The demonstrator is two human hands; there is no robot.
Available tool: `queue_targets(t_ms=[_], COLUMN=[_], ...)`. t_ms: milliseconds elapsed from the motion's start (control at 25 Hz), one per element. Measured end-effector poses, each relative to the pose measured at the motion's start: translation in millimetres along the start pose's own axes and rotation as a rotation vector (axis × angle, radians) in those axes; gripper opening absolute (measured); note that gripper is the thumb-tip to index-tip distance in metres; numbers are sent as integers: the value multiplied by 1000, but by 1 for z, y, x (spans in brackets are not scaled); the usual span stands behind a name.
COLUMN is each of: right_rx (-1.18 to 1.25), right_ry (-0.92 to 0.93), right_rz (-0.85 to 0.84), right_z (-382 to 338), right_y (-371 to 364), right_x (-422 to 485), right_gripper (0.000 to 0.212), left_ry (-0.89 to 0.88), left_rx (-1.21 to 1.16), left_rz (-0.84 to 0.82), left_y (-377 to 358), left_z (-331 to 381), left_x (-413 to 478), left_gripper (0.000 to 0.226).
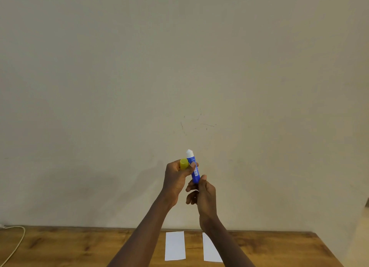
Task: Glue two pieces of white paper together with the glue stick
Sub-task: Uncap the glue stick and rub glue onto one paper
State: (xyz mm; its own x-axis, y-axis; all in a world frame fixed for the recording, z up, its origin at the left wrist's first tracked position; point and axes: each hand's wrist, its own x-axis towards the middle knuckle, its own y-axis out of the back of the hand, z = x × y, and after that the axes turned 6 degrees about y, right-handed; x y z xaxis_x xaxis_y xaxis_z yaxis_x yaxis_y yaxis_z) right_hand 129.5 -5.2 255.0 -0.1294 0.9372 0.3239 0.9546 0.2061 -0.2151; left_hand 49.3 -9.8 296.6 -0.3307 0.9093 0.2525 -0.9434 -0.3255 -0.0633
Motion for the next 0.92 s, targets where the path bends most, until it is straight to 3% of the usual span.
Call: queue_targets(t_ms=[160,320,520,680,800,920], right_rx=[-68,-16,-19,48,14,19], right_ry=[27,-28,5,-35,5,9], right_rz=[-12,-33,-32,-32,-18,-7], right_z=[0,-1,-1,-2,-1,0], right_y=[2,0,0,-2,-3,-3], right_x=[1,1,-1,0,-1,-1], right_gripper=[12,34,18,34,20,23], left_ry=[-2,2,1,7,5,13], left_rx=[3,10,3,-2,-13,-4], left_rz=[-1,6,-6,-17,-16,-14], left_y=[2,2,2,1,2,2], left_z=[2,0,3,3,5,4], left_x=[1,-1,0,-1,0,0], left_gripper=[10,13,8,10,8,7])
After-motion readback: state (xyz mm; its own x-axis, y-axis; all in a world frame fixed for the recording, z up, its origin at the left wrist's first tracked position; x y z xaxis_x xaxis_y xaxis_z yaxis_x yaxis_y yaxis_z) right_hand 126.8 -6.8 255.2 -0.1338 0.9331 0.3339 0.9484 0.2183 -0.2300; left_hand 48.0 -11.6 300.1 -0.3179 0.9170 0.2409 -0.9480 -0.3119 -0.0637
